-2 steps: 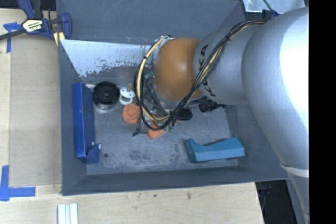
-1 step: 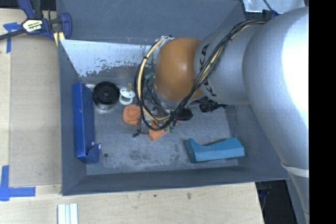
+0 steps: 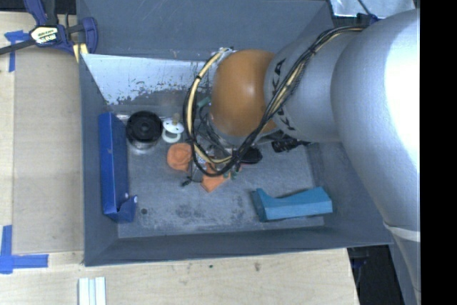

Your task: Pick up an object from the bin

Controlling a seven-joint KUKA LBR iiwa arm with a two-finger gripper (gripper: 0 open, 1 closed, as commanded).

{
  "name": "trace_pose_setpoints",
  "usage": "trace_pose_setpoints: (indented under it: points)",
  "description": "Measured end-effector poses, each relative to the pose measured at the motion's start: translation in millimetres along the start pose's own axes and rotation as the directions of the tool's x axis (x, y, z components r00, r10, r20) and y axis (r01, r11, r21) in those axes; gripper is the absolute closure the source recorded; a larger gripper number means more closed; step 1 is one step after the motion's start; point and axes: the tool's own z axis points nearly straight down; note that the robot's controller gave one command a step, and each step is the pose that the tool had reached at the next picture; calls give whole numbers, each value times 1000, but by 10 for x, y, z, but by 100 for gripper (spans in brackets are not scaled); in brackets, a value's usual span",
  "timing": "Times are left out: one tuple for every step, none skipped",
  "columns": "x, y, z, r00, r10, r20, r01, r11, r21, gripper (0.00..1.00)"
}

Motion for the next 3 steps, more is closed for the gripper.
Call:
trace_pose_setpoints:
  points:
    - [3,-1,-54,1000,2,-4,-2,1000,1,100]
    - [14,-6,-168,1000,2,-11,-2,1000,3,100]
    - [12,-6,-308,1000,2,-11,-2,1000,3,100]
